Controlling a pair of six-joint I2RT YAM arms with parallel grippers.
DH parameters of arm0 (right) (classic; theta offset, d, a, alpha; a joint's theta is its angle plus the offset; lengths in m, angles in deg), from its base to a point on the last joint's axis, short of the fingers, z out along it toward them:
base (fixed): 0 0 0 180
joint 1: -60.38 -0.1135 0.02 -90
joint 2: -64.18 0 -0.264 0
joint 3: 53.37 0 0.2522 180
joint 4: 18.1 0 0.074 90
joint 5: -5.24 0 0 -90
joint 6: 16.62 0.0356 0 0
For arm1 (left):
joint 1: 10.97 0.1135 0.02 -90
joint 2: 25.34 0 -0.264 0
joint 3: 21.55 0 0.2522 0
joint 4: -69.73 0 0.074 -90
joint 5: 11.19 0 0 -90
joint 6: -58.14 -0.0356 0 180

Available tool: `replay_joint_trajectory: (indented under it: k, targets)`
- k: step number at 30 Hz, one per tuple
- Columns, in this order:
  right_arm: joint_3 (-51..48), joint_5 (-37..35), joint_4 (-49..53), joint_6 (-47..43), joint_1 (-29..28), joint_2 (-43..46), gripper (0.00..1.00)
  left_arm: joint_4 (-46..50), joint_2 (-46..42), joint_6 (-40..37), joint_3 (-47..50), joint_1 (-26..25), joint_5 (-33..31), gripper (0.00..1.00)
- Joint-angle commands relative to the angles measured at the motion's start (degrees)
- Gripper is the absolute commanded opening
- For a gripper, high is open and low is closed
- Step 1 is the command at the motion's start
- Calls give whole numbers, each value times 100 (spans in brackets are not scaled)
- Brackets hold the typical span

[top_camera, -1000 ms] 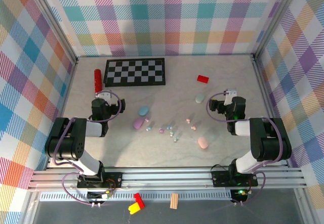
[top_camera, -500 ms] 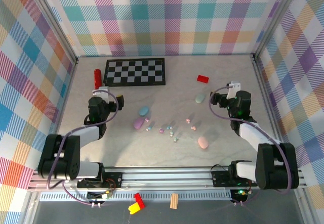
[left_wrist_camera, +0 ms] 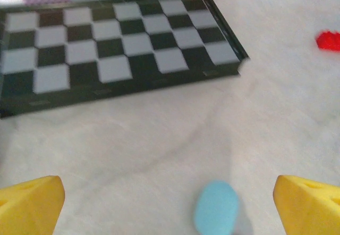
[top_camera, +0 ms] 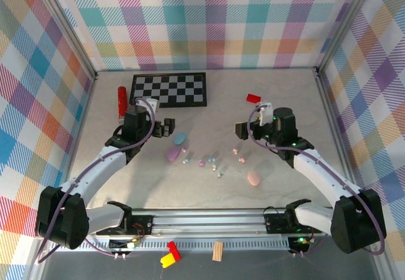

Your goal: Insert wireless bluetooth earbuds into charging case

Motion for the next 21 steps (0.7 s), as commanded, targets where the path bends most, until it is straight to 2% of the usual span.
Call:
replay_joint_trajectory:
  k: [1,5,11,16,19,21]
  targets:
    - [299,382,535,295,-372,-244,99,1803,172,263,-317,-458,93,100]
    - [219,539,347,441,-691,-391,99,2545,511,336,-500,-756,-42,100]
    - [171,604,241,650,-824,-593,99,3354,1257,445,-891,-846,-87,99]
    - [169,498,174,674,-851,-670,99,3452,1749,414,-1070,-926,-147,86]
    - [201,458,185,693,-851,-715,99,3417,2016,364,-1188,-943,-170,62]
    - [227,420,208,673,-851,-732,99,3378,2168,350,-1248,-948,-178,61]
